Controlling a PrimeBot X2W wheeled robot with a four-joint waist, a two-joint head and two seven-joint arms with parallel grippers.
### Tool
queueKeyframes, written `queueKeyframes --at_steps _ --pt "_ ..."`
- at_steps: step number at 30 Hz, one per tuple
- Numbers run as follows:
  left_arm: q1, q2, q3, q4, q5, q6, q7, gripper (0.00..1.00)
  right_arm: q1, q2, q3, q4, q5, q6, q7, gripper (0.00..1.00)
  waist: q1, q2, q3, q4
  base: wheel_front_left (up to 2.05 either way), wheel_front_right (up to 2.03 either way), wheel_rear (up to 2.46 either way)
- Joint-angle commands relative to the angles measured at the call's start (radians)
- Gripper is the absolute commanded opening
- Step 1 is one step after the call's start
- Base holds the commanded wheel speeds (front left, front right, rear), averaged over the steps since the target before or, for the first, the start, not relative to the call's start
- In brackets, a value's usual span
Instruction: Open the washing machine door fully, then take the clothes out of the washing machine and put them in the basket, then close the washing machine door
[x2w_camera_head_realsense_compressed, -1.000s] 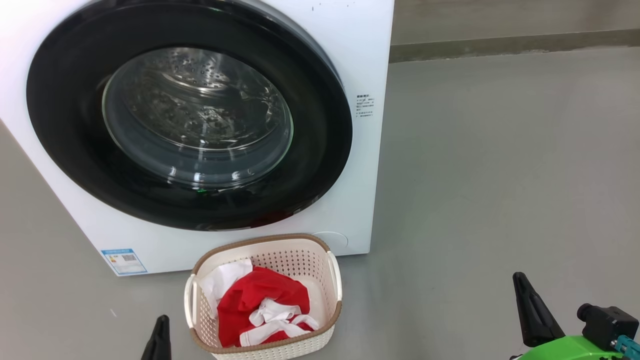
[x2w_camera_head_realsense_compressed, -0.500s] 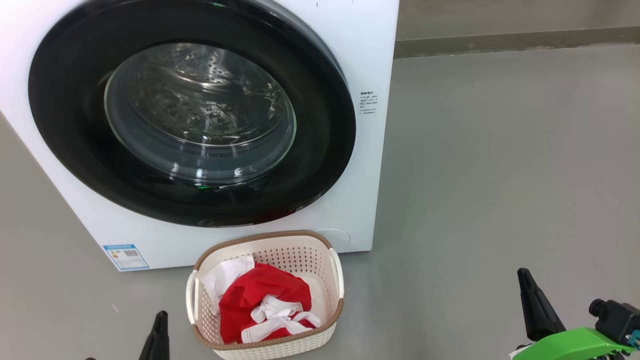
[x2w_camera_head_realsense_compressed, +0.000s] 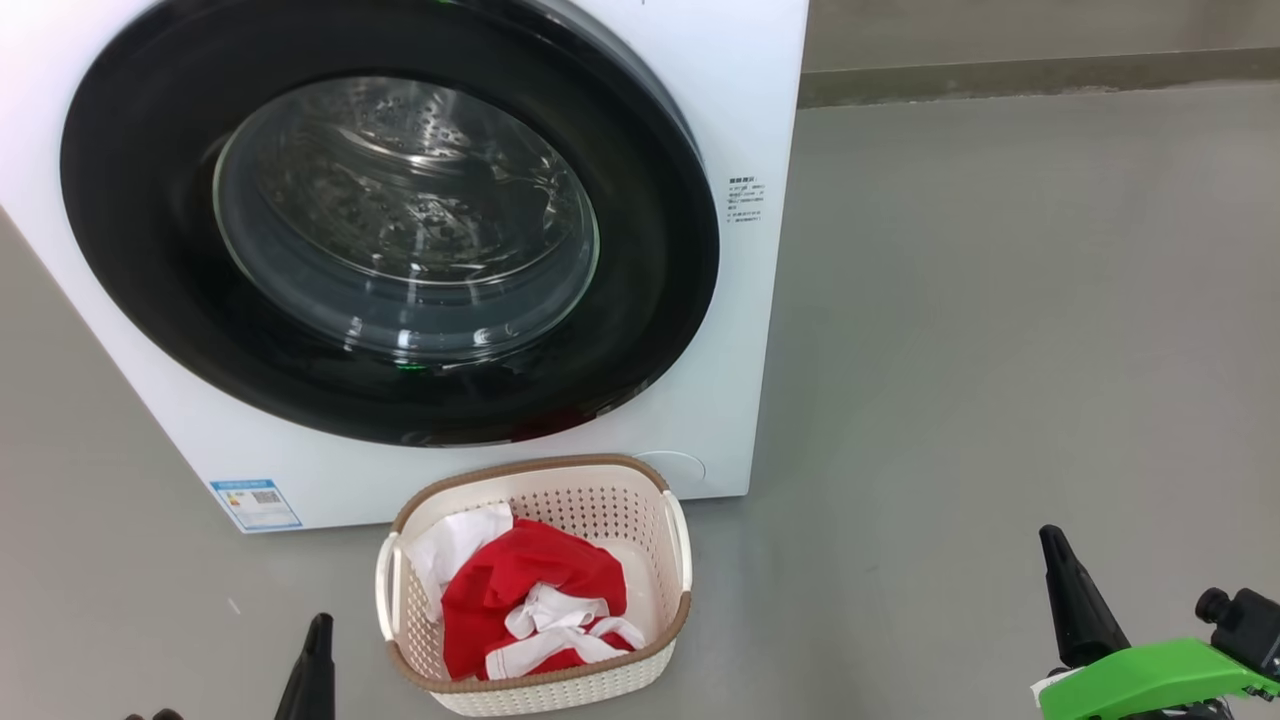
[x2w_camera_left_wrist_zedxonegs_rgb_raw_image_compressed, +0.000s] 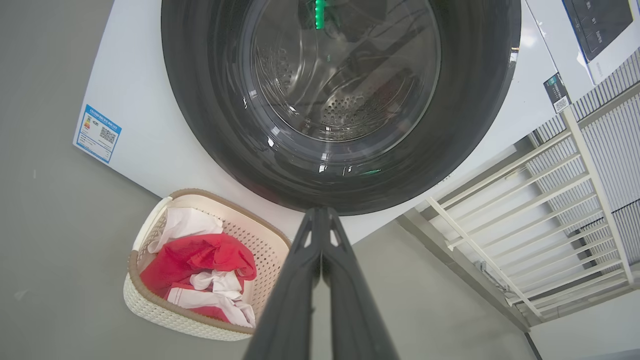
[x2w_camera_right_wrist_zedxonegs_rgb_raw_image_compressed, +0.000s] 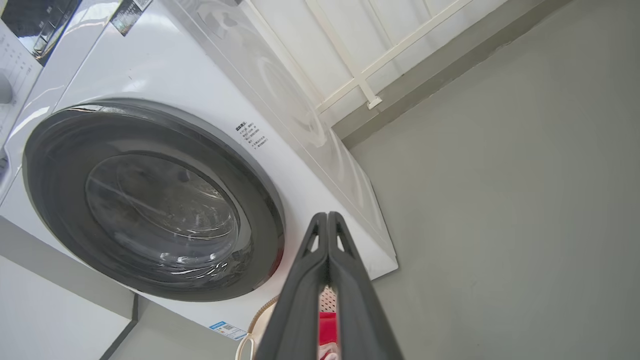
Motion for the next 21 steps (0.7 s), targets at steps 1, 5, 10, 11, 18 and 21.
queueKeyframes --at_steps 1,5,10,11,18,21 --pt "-0.046 0.015 0.022 -0.018 -0.032 -0.010 0.008 0.00 -0.050 -0.015 0.003 -0.024 0.038 -0.002 0.006 0.00 -0.0001 0.0000 0.001 0.001 0.00 0.00 0.00" --pt "-0.053 0.015 0.025 -0.014 -0.075 -0.012 0.019 0.00 -0.055 -0.016 0.002 -0.024 0.085 -0.002 0.018 0.00 -0.0001 0.0000 0.004 0.004 0.00 0.00 0.00" --pt "-0.062 0.016 0.029 -0.010 -0.128 -0.015 0.034 0.00 -0.063 -0.017 0.000 -0.023 0.144 -0.002 0.033 0.00 -0.0001 0.0000 0.007 0.007 0.00 0.00 0.00" --pt "-0.064 0.016 0.030 -0.009 -0.139 -0.015 0.036 0.00 -0.064 -0.017 -0.001 -0.022 0.156 -0.002 0.036 0.00 -0.0001 0.0000 0.008 0.007 0.00 0.00 0.00" --pt "-0.076 0.017 0.035 -0.003 -0.213 -0.019 0.056 0.00 -0.074 -0.019 -0.003 -0.021 0.239 -0.002 0.057 0.00 -0.0001 0.0000 0.012 0.011 0.00 0.00 0.00" --pt "-0.081 0.018 0.037 0.000 -0.245 -0.020 0.065 0.00 -0.078 -0.019 -0.004 -0.020 0.274 -0.002 0.066 0.00 -0.0001 0.0000 0.014 0.013 0.00 0.00 0.00"
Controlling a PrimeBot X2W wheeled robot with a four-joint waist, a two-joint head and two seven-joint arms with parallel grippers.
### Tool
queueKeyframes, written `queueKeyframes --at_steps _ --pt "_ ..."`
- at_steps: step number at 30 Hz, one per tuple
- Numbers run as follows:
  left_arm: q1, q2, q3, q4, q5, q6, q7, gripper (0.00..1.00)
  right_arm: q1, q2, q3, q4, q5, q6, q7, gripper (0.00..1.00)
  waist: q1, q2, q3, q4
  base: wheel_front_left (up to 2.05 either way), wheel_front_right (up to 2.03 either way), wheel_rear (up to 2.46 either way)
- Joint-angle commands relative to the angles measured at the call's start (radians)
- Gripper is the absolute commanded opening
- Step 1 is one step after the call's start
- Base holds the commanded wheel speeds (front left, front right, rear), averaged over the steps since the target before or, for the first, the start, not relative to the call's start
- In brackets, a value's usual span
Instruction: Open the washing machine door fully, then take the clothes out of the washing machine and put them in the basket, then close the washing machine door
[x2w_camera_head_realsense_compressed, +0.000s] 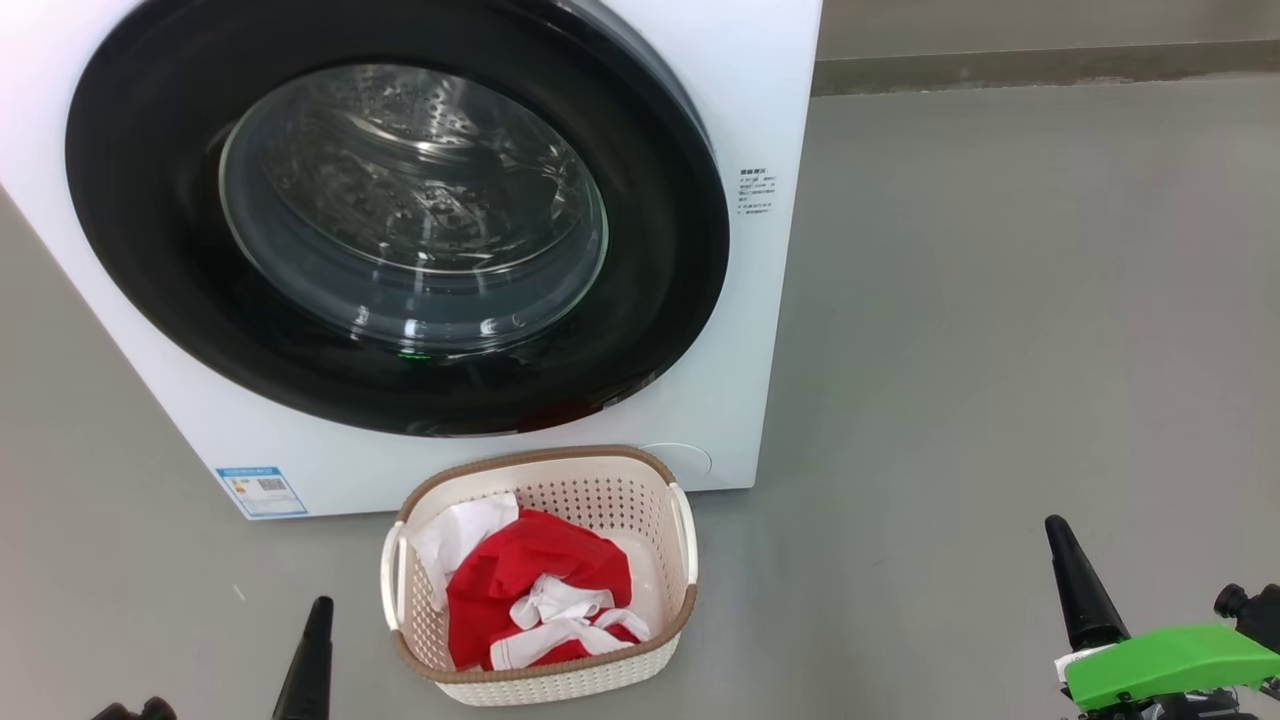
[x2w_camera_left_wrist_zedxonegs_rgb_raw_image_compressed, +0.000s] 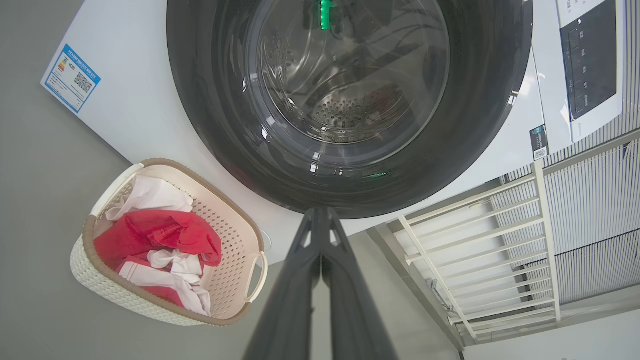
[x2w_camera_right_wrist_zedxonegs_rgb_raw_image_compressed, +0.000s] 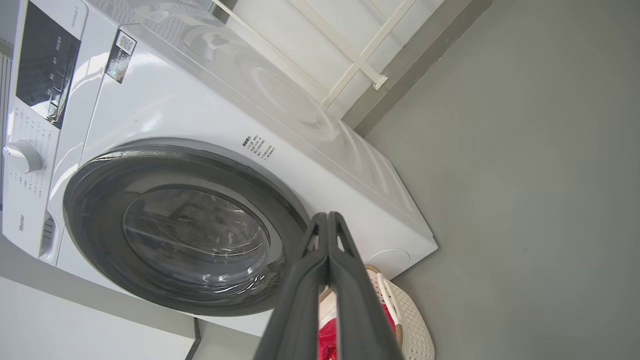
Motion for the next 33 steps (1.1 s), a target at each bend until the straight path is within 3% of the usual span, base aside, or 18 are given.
queueKeyframes --at_steps 1,33 --pt "-0.045 0.016 0.026 -0.019 -0.023 -0.012 0.008 0.00 -0.057 -0.018 0.010 -0.024 0.023 0.000 0.003 0.00 -0.0001 0.0000 0.001 0.001 0.00 0.00 0.00" --pt "-0.101 0.021 0.050 0.009 -0.364 -0.027 0.100 0.00 -0.103 -0.024 -0.002 -0.017 0.402 -0.001 0.099 0.00 -0.0001 0.0000 0.021 0.020 0.00 0.00 0.00"
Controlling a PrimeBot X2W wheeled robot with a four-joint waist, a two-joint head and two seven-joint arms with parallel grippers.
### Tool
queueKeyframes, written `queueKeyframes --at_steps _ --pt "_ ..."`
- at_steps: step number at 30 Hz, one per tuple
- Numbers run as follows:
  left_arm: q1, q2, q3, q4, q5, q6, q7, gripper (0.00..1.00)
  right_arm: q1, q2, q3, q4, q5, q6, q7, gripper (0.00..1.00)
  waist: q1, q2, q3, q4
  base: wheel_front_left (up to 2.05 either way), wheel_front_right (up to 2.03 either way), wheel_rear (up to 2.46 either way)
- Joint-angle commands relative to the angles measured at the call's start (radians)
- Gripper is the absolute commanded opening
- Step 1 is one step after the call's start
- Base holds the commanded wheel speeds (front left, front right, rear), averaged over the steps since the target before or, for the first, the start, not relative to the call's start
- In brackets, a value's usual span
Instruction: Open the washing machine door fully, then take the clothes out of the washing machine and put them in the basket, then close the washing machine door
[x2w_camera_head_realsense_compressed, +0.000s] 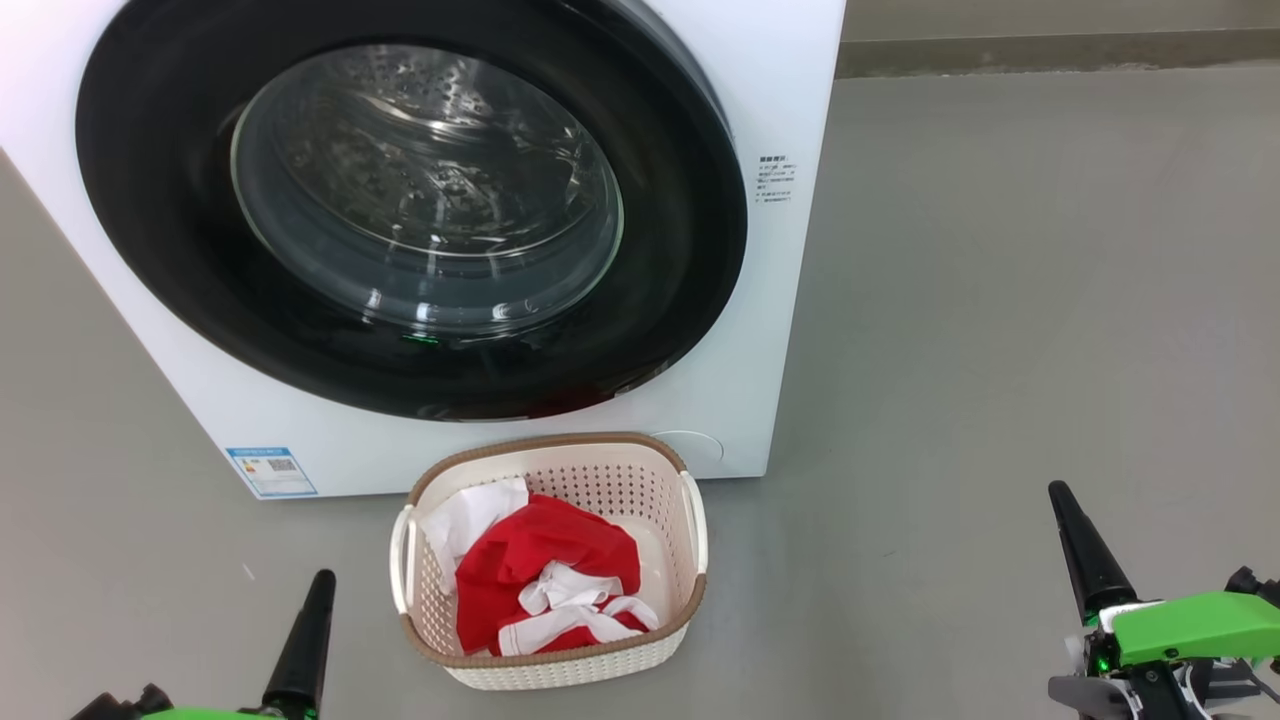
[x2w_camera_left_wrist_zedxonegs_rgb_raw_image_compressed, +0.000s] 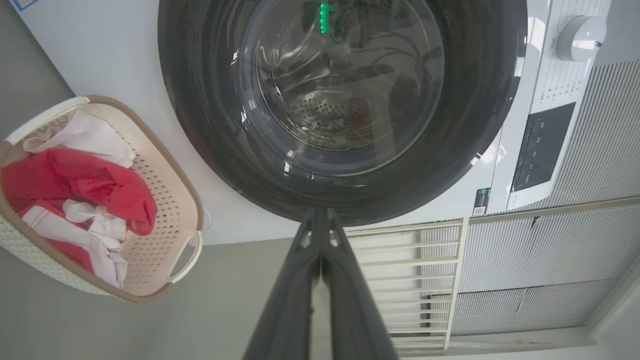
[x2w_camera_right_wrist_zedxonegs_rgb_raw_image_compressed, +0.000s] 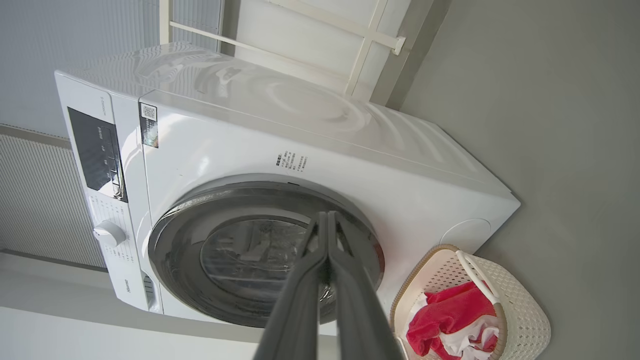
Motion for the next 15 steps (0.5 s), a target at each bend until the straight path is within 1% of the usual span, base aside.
queueKeyframes --at_steps 1,15 --pt "-0.054 0.016 0.034 -0.017 -0.038 -0.015 0.010 0.00 -0.051 -0.016 0.013 -0.025 0.039 0.000 0.013 0.00 -0.0001 0.0000 0.001 0.001 0.00 0.00 0.00" --pt "-0.076 0.018 0.043 -0.006 -0.170 -0.021 0.046 0.00 -0.069 -0.018 0.008 -0.022 0.185 -0.001 0.050 0.00 -0.0001 0.0000 0.009 0.009 0.00 0.00 0.00"
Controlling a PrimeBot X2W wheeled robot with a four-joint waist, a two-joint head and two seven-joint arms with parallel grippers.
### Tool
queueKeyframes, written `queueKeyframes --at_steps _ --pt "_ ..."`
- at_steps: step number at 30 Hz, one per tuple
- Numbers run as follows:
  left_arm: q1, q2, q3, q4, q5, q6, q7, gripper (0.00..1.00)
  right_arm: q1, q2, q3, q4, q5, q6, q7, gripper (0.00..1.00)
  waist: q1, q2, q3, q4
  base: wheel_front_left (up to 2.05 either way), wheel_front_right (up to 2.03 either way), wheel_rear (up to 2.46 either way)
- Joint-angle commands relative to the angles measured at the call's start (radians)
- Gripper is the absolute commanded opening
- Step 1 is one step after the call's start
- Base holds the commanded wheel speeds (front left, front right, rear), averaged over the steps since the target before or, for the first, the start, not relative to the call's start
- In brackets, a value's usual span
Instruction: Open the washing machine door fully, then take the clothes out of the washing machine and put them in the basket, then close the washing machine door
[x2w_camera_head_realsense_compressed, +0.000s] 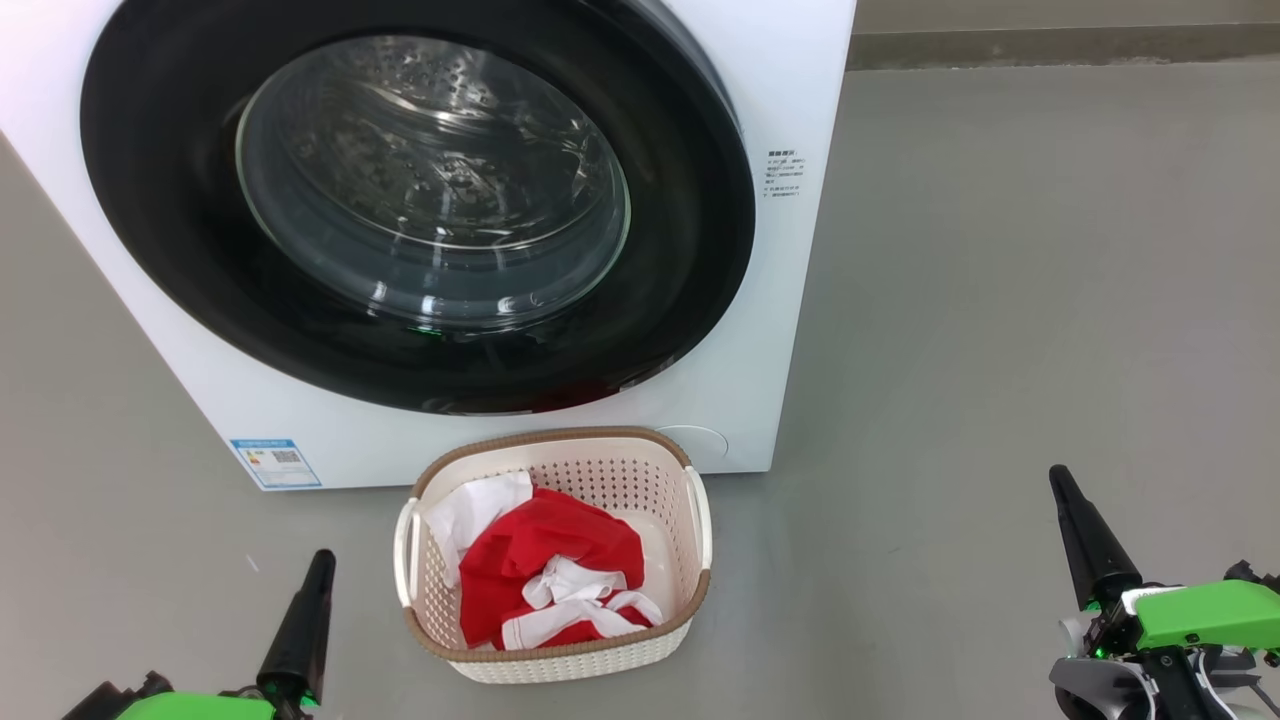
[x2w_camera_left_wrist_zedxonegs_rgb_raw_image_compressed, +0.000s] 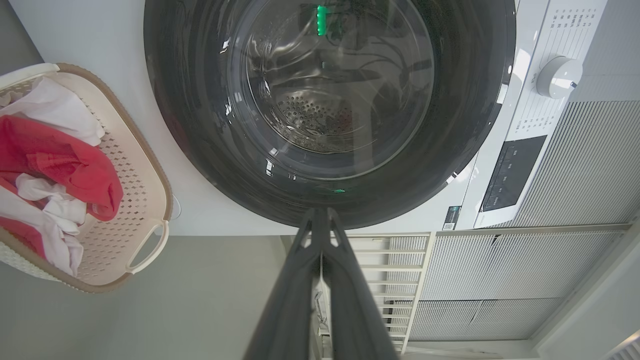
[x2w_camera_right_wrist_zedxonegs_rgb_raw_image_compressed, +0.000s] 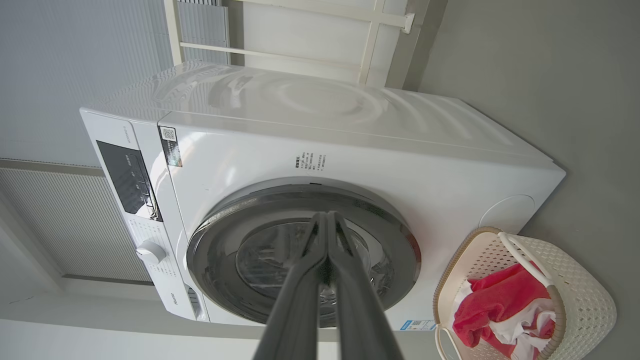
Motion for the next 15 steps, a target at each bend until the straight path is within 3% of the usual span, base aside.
queueKeyframes --at_steps 1,15 --pt "-0.040 0.018 0.035 -0.018 -0.011 -0.014 0.004 0.00 -0.046 -0.016 0.016 -0.025 0.013 0.000 0.007 0.00 0.0000 0.0000 0.000 0.000 0.00 0.00 0.00" --pt "-0.040 0.018 0.035 -0.018 -0.011 -0.014 0.004 0.00 -0.046 -0.016 0.016 -0.025 0.013 0.000 0.007 0.00 0.0000 0.0000 0.000 0.000 0.00 0.00 0.00"
